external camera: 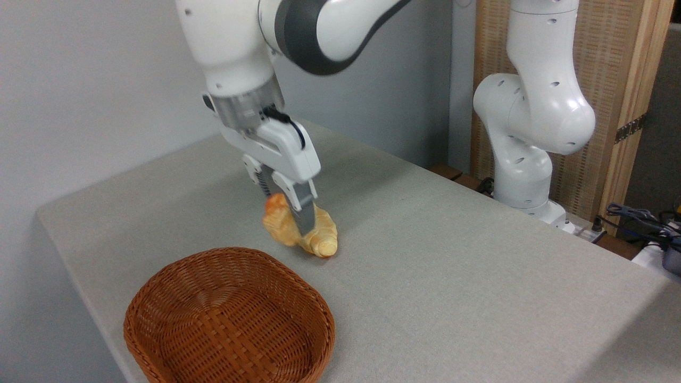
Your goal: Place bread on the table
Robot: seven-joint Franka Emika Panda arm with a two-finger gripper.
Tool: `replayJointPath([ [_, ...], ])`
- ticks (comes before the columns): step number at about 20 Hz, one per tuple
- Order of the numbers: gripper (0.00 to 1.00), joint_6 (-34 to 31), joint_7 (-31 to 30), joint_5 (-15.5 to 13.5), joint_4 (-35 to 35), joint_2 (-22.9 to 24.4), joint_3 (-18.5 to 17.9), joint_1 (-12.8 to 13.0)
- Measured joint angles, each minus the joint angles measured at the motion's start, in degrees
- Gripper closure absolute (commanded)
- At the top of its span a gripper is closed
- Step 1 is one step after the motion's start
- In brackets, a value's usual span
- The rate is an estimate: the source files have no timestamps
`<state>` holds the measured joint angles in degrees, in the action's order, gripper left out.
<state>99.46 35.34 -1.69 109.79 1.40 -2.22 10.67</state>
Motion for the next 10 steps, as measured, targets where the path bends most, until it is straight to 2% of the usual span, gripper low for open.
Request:
replayJointPath([
  [4,0.00,0.0,0.3,0.0,5.5,-0.3,0.1,0.0],
  [10,0.00,0.0,0.4,0.0,6.4,-0.6,0.1,-0.1],
])
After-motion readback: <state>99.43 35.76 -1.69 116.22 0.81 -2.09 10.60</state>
